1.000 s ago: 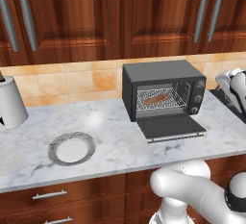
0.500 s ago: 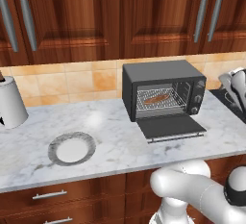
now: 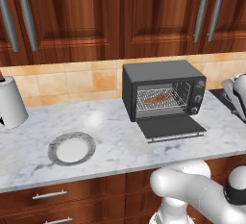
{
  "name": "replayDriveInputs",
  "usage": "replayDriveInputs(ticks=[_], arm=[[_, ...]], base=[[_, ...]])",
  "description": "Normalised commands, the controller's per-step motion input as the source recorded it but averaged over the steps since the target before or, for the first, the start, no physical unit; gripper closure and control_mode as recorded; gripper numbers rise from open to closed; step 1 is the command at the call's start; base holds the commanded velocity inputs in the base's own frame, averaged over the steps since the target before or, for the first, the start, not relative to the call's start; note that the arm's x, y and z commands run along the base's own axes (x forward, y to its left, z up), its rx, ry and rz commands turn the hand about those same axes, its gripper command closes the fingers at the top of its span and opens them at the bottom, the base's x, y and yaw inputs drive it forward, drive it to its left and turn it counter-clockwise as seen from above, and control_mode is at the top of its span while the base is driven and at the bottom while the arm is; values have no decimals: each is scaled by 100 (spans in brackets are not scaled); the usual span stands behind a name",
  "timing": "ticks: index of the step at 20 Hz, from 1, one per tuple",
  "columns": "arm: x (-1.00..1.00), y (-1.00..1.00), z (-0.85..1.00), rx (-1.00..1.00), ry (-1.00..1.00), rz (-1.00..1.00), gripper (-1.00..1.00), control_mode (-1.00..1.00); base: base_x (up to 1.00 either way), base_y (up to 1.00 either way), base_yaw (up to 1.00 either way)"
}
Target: Pull the toaster oven rack outwards. Pick up the baguette from the plate and place it on the toaster oven rack. Close the toaster oven door fully and set the temperature to the lowest setting.
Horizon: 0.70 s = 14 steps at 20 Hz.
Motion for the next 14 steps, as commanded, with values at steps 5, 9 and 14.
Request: replayDriveInputs(ticks=[5,9,14], arm=[[-21,-24,-6,23,10,-3,-100,-100],[-17,-15,-9,19,11,-2,-100,-100],[-13,-7,-20,15,12,-2,-100,-100]], base=[[0,0,0],[0,0,0],[0,0,0]])
